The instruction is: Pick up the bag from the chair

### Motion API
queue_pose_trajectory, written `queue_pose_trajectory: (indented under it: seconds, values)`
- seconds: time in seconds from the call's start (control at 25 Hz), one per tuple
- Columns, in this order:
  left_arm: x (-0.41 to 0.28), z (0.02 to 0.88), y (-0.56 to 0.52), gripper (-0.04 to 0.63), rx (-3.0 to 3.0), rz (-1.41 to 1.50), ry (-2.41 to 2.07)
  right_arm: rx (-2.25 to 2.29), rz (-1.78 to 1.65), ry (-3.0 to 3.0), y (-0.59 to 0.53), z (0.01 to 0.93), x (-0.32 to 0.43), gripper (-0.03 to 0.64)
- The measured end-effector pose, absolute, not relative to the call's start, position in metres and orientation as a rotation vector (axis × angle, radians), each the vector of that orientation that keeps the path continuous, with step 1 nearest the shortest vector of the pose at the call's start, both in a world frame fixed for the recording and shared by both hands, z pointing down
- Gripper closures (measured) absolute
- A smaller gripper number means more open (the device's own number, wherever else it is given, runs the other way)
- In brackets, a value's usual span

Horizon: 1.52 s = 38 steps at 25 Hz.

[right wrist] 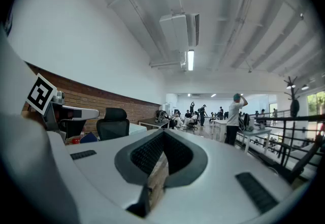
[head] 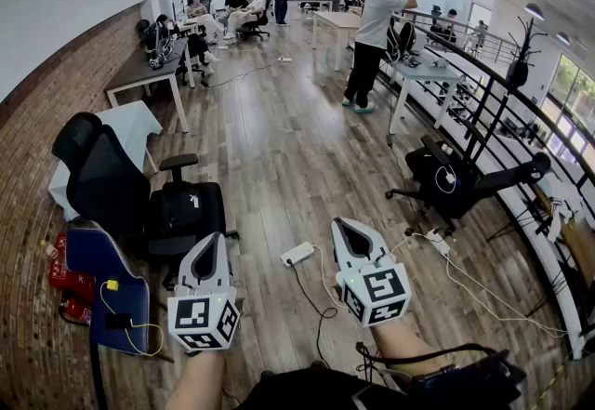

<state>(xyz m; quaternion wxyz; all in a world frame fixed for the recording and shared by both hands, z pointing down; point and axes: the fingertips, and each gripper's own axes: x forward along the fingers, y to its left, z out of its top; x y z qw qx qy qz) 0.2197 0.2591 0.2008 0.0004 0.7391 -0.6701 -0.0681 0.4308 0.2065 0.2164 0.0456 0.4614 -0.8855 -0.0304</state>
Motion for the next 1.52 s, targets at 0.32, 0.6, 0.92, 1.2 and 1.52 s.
queue_pose_trajectory:
  seconds: [0.32, 0.6, 0.92, 1.2, 1.52]
  values:
    - [0.222, 0.201, 0.260, 0.588, 2.299, -0.219, -2.091, 1.416, -0.088, -2.682, 0.206, 0.216, 0.427, 0.603]
    - [0.227, 0.200, 0.265, 0.586, 2.316, -0.243, -2.047, 1.415, -0.064, -2.673, 0.212, 0.217, 0.425, 0.603]
    - [0.225, 0.201, 0.268, 0.586, 2.342, -0.266, -2.000, 1.460, -0.087, -2.688, 0.219, 0.209, 0.420, 0.601]
    - [0.215, 0.202, 0.276, 0.586, 2.365, -0.274, -1.970, 1.412, -0.082, -2.673, 0.227, 0.215, 0.402, 0.601]
    - [0.191, 0.212, 0.285, 0.586, 2.383, -0.273, -1.952, 1.405, -0.115, -2.677, 0.243, 0.220, 0.374, 0.601]
